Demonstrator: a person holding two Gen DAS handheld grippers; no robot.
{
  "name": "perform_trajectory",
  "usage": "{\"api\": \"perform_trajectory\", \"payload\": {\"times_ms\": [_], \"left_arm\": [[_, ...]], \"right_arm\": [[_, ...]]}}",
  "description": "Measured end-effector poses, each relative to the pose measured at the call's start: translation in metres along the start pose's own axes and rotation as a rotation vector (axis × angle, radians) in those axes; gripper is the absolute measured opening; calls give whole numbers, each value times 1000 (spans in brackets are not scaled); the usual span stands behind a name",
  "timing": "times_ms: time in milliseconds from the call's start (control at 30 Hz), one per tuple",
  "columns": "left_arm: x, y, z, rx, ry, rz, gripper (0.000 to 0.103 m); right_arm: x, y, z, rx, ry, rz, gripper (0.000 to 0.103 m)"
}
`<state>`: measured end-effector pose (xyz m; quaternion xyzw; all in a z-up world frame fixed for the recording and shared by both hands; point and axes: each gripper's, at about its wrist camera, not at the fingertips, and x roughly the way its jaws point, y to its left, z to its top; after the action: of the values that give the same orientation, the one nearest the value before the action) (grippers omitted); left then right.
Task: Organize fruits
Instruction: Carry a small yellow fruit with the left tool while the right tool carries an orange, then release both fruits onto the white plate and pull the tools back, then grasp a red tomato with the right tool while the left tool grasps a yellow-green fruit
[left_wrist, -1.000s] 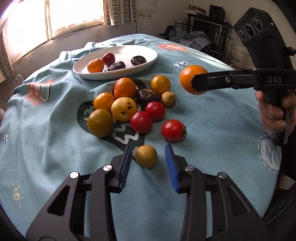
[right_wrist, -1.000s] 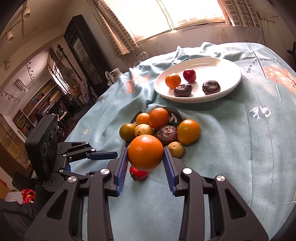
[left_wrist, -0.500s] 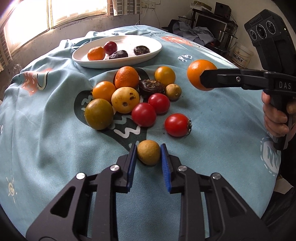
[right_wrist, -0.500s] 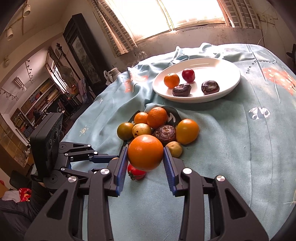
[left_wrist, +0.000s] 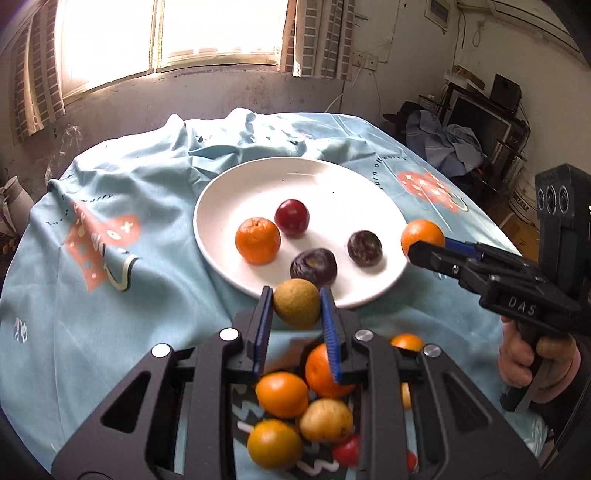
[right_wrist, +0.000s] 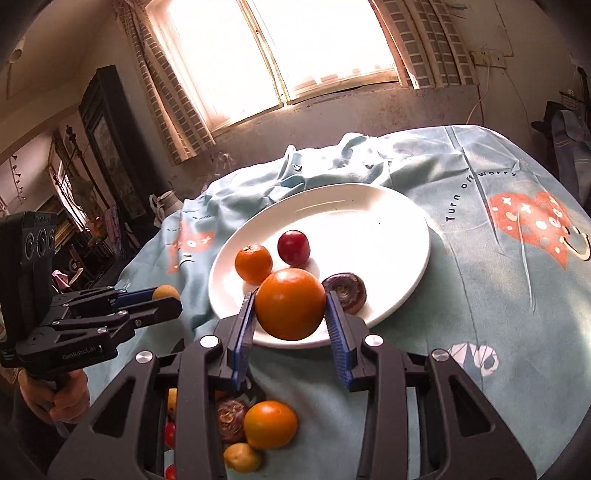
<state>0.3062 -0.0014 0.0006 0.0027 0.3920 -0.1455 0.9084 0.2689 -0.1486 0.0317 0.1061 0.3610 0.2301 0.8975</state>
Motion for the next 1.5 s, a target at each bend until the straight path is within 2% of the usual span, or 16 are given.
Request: {"api": "perform_trajectory", "payload": {"times_ms": [167,200,233,267,300,367,467,633,700,767,833,967,1067,1300,1400,1500], "left_arm": [[50,1,37,17,56,78,26],[54,2,41,16,63,102,35],[54,3,42,12,67,123,69],[49,4,42,2,56,136,85],[38,5,39,-11,14,137,93],[15,6,31,-19,-40,142,93],[-17,11,8,-29,-54,166,99],[-57,31,-52,-98,-143,186,101],[-56,41,-71,-139,-115,218,101],[-56,52,-81,-186,-70,202,101],[-63,61,-87,-239,-86,203,101],[-73,74,-92,-295,-119,238,101],[-73,80,-96,-324,-111,239,101],[-73,75,-97,-309,-111,239,101],[-74,74,-97,-307,-113,241,101],[-74,74,-97,-308,-112,236,101]], "right_arm": [[30,-22,16,17,32,-31,38],[32,-22,17,1,35,-30,46],[32,-20,17,-15,34,-41,54],[29,-17,16,-26,26,-51,57],[23,-13,15,-40,12,-43,59],[10,-2,13,-81,-10,-33,59],[-10,16,2,-114,-16,-4,60],[-35,54,-36,-176,67,112,61],[-42,72,-54,-230,95,154,61],[-47,88,-71,-296,126,167,61],[-46,101,-85,-346,159,138,61],[-40,111,-106,-398,248,138,61],[-38,115,-115,-426,273,125,59],[-23,110,-124,-417,350,106,48],[-22,110,-124,-413,352,105,47],[-21,110,-125,-411,360,110,42]]}}
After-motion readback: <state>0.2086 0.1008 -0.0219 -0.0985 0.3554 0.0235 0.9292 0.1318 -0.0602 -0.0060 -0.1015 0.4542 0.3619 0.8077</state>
